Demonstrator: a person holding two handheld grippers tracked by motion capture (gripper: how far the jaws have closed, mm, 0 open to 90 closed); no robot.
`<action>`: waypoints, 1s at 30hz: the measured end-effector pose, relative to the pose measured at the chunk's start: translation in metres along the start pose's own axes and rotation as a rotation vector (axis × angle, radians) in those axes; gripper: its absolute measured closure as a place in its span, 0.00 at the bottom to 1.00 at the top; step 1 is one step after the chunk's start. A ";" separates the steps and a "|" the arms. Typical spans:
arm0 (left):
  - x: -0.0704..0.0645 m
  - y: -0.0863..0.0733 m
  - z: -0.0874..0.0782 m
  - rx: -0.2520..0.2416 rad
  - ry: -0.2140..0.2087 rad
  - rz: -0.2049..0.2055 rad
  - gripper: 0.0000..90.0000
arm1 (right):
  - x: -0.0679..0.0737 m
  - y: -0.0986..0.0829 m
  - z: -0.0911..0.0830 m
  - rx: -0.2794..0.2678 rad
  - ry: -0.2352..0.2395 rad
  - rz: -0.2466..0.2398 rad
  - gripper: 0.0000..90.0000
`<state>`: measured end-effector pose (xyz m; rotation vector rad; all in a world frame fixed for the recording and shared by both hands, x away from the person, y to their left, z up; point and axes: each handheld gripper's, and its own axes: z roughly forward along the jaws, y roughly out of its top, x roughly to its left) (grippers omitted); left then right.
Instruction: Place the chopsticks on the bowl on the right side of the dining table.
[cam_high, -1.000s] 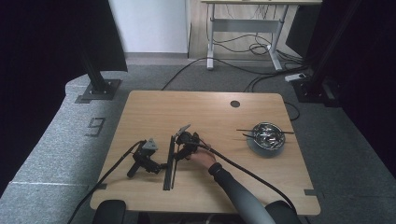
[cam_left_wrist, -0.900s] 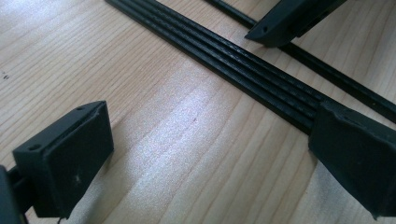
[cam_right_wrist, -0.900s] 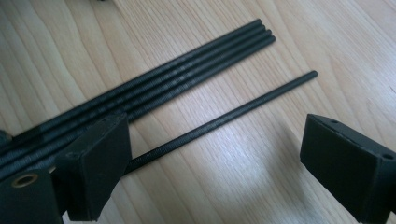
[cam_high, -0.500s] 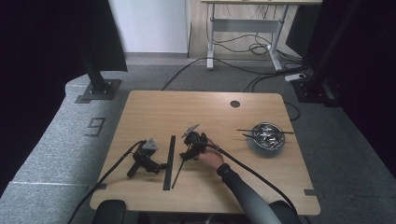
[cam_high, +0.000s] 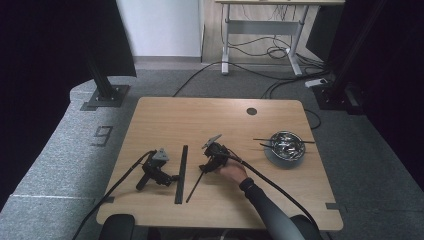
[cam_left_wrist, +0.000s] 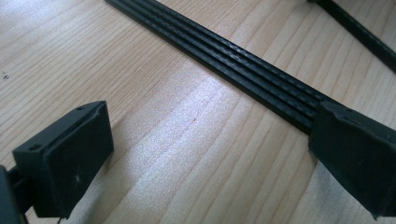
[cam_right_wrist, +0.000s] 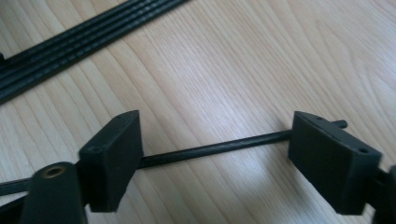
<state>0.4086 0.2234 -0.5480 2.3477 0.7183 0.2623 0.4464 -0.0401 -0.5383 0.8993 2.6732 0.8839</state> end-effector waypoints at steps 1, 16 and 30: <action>0.000 0.000 0.000 -0.001 0.000 -0.001 0.00 | -0.001 -0.001 -0.002 -0.002 -0.002 0.003 0.25; 0.000 0.000 0.000 -0.002 0.000 -0.005 0.00 | -0.026 -0.029 -0.026 -0.007 -0.031 0.042 0.45; 0.000 0.000 0.000 -0.001 0.000 -0.005 0.00 | -0.044 -0.058 -0.049 -0.007 -0.047 0.071 0.66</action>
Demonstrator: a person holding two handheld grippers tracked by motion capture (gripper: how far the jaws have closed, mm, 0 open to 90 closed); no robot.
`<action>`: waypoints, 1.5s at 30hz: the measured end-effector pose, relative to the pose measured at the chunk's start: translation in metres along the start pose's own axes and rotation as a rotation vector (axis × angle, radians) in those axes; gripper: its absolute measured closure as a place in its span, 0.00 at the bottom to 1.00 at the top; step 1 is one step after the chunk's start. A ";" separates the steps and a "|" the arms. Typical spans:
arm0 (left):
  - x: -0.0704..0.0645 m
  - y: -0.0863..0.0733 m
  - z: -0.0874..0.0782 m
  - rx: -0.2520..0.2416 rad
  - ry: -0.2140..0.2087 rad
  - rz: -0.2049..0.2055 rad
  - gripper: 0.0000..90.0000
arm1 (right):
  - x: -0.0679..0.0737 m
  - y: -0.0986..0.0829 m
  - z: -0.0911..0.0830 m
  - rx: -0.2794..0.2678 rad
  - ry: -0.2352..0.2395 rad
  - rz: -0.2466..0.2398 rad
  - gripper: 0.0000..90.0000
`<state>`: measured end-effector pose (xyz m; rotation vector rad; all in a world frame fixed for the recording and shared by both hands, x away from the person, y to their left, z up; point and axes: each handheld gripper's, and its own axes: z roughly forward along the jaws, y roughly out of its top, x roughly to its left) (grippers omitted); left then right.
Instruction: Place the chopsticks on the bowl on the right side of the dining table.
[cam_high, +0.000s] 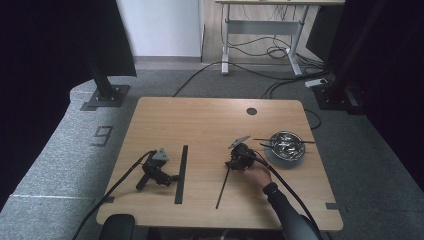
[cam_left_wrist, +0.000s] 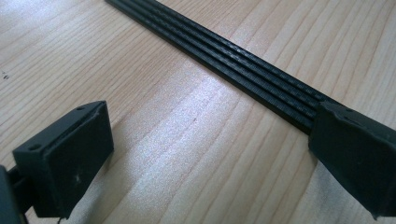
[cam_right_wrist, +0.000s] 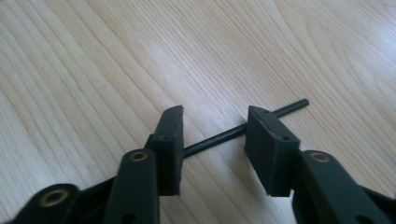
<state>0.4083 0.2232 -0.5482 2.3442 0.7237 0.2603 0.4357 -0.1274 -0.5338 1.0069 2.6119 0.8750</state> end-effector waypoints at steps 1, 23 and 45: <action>0.000 0.000 0.000 0.000 0.000 0.000 0.00 | -0.002 -0.002 -0.002 -0.003 0.000 0.000 0.68; 0.000 0.000 0.000 0.000 0.000 0.001 0.00 | -0.043 -0.047 -0.040 0.046 -0.034 0.046 0.95; 0.000 0.000 0.000 0.000 0.000 0.000 0.00 | -0.055 -0.058 -0.050 0.076 -0.091 0.076 0.67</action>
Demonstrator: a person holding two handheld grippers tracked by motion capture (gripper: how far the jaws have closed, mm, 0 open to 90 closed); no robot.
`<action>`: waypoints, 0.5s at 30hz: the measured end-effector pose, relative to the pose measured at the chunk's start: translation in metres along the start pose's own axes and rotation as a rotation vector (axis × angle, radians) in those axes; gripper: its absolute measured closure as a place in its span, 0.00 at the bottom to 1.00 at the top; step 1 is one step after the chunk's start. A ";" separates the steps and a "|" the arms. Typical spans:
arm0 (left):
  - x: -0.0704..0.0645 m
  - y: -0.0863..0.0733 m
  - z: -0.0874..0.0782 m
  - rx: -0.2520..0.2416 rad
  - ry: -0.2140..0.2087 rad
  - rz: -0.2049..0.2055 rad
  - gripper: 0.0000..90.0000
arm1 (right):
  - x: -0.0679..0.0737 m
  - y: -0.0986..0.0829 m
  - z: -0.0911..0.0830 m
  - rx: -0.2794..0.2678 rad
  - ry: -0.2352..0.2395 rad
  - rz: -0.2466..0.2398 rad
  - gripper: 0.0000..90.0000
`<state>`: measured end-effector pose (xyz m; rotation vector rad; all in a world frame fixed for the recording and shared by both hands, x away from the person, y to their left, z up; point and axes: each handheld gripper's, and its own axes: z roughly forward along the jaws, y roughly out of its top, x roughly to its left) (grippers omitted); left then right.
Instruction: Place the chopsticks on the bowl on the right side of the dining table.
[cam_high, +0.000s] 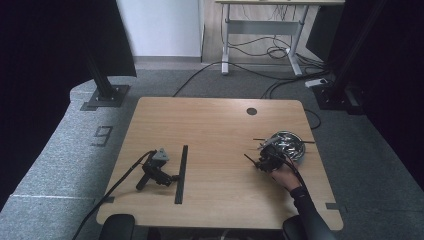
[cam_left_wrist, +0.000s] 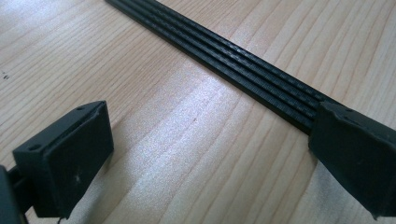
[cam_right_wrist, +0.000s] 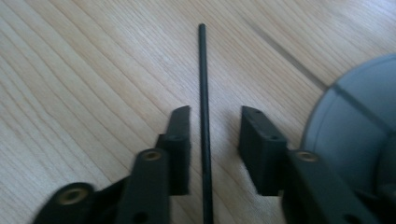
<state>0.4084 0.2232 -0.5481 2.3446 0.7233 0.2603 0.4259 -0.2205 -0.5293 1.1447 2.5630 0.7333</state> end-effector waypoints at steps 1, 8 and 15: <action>0.000 0.000 0.000 0.000 0.000 0.000 0.00 | 0.000 0.000 0.000 0.004 -0.004 0.003 0.64; 0.000 0.000 0.000 -0.001 0.001 0.001 0.00 | 0.003 0.000 -0.011 0.021 0.005 -0.015 0.49; 0.000 0.000 0.000 -0.002 0.000 0.001 0.00 | 0.000 0.000 -0.024 0.074 -0.002 -0.019 0.42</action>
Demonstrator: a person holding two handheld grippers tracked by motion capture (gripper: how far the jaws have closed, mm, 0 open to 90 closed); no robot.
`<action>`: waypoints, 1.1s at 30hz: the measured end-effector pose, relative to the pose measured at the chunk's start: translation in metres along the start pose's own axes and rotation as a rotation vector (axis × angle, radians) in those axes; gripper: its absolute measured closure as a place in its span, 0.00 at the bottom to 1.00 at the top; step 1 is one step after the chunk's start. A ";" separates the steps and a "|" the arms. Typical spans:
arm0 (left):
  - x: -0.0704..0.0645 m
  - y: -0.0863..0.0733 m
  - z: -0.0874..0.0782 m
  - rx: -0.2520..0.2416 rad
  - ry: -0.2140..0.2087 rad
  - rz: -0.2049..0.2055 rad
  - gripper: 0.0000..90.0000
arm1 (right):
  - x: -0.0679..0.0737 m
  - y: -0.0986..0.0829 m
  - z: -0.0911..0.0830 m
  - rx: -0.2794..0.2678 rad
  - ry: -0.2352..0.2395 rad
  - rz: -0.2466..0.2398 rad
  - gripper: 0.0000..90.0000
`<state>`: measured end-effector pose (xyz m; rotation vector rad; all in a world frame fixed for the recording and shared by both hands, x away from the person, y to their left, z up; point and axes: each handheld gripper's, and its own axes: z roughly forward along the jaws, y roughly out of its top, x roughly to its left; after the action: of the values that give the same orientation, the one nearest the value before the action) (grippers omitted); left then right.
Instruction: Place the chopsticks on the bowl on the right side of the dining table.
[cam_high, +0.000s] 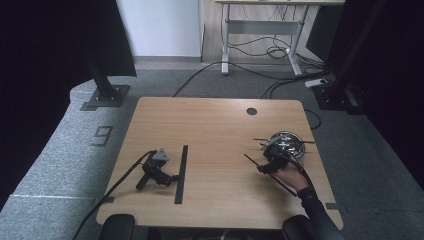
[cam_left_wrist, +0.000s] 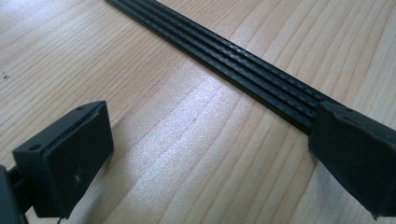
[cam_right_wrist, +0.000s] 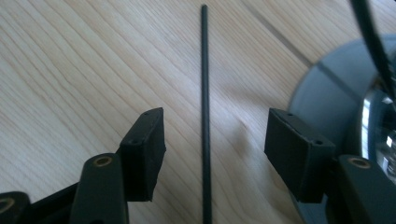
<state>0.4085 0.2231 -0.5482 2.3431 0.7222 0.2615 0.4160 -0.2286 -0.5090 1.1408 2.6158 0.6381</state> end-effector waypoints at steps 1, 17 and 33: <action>0.000 0.000 0.000 0.001 0.000 0.000 0.00 | -0.001 -0.001 -0.001 0.006 0.002 0.005 0.41; 0.000 0.000 0.000 0.001 0.000 0.000 0.00 | -0.005 -0.019 -0.008 0.156 0.002 -0.021 0.63; 0.000 0.000 0.000 0.001 0.000 -0.001 0.00 | -0.007 -0.019 -0.004 0.305 0.045 -0.043 0.83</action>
<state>0.4084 0.2231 -0.5481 2.3434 0.7237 0.2610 0.4075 -0.2467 -0.5143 1.1565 2.8380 0.2633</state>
